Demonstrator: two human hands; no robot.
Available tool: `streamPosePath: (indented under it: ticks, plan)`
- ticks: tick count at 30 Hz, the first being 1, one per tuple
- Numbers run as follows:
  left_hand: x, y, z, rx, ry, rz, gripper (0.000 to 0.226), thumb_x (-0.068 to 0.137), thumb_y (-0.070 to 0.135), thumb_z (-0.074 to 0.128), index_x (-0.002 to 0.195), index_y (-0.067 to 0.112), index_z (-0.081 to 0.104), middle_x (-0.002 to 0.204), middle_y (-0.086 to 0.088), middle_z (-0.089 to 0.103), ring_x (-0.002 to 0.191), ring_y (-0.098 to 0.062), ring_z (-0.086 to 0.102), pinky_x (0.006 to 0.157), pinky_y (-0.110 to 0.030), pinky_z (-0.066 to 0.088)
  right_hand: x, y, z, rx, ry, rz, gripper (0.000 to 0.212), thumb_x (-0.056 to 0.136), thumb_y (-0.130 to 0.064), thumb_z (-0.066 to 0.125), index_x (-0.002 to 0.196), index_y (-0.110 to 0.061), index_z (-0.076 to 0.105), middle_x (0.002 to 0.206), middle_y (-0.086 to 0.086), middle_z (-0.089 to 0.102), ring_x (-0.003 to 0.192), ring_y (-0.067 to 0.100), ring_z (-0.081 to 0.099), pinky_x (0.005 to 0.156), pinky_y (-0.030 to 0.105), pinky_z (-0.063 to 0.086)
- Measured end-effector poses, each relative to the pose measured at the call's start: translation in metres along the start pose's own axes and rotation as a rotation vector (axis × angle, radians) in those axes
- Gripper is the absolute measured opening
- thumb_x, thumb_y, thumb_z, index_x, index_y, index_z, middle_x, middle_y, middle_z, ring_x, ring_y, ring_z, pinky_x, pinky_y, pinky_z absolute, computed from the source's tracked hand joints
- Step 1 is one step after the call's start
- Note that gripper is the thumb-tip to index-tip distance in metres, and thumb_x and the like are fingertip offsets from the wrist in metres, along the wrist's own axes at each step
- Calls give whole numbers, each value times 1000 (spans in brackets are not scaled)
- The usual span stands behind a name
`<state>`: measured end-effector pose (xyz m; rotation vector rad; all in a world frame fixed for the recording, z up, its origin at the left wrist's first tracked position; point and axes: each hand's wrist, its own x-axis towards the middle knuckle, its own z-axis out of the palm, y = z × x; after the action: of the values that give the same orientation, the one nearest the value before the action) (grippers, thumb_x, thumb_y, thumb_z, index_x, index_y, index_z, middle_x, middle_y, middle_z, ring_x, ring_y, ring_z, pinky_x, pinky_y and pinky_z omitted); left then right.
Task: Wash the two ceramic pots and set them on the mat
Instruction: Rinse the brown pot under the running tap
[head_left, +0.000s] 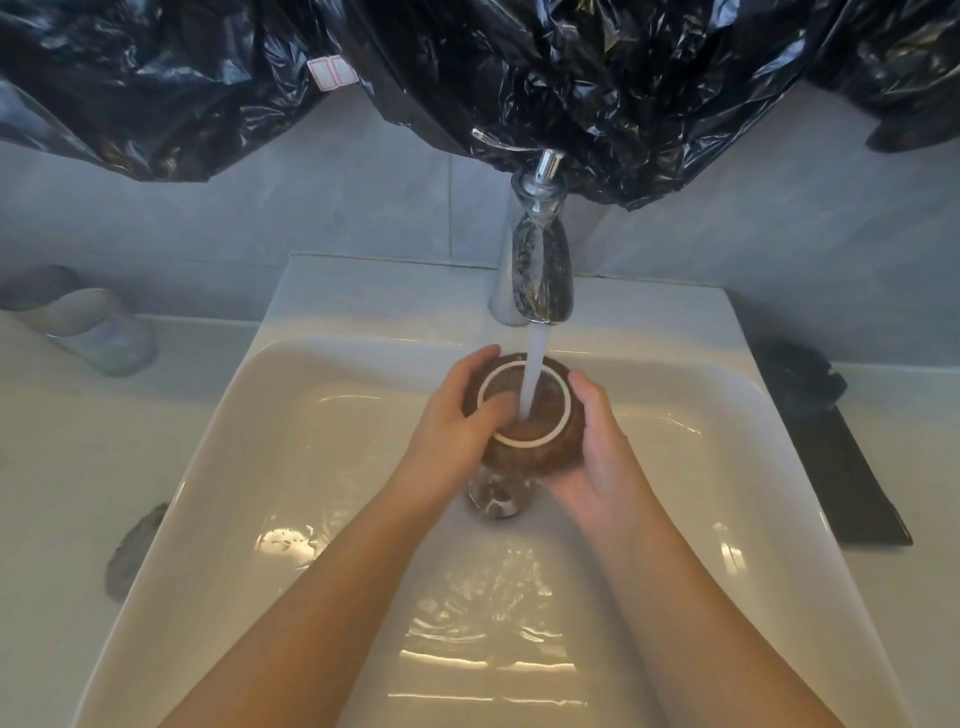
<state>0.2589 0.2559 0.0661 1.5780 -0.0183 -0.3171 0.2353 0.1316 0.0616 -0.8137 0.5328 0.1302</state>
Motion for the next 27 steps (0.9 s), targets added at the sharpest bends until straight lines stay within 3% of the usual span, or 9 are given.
streamPosePath:
  ticks: [2,4,6,10,13,16,21,24,27]
  plan:
    - [0,0,0,-37,9,-111,48,75,29,68,120,18,60,108,-1,71,98,-15,68,91,-39,55,1,-2,-1,-18,47,2,45,97,-43,50,116,-7,69,106,18,75,98,30,72,93,49,54]
    - [-2,3,-2,-55,-38,-203,39,77,33,71,109,11,67,101,-8,74,95,-22,71,91,-48,54,2,-4,-2,-46,88,7,45,95,-47,53,113,-9,71,98,15,77,87,26,75,79,42,59]
    - [-4,4,-1,-186,-90,-269,33,89,31,63,109,6,67,104,-13,73,98,-25,70,95,-47,52,2,-2,-3,-56,107,-1,42,95,-46,55,106,-9,73,91,12,77,79,24,75,73,38,59]
    - [-4,3,-1,-683,-109,-343,48,101,37,35,117,1,63,118,-21,66,110,-30,64,101,-45,45,1,4,2,-156,64,-22,37,99,-41,50,107,-12,72,100,10,77,93,23,71,79,39,57]
    - [0,1,-8,-814,-186,-288,48,101,29,30,106,3,70,111,-20,68,102,-30,66,97,-44,46,3,8,4,-331,19,-85,35,97,-43,50,115,-19,69,112,10,73,103,25,70,79,40,58]
    - [-3,5,-10,-787,-272,-184,45,97,22,33,95,2,74,100,-19,69,95,-29,67,93,-44,51,0,6,8,-399,-42,-66,37,99,-44,46,115,-20,69,115,10,71,108,25,67,87,44,58]
    - [-3,2,-9,-715,-303,-75,35,88,5,52,119,-11,49,105,-24,56,98,-35,55,93,-45,46,-2,0,5,-315,-95,18,55,98,-53,37,133,-16,59,129,10,66,119,27,63,98,54,51]
    - [-7,3,-1,-253,-150,-34,32,85,11,65,110,-7,56,96,-22,60,88,-33,58,89,-49,48,-3,0,1,-275,-126,43,70,81,-62,43,133,-19,60,126,8,68,116,23,65,95,48,52]
    - [-15,6,7,174,-45,123,12,91,10,59,89,14,71,76,0,70,73,-16,66,75,-38,57,-5,1,0,-166,-135,87,63,84,-54,52,127,-10,63,111,15,71,103,28,67,90,52,54]
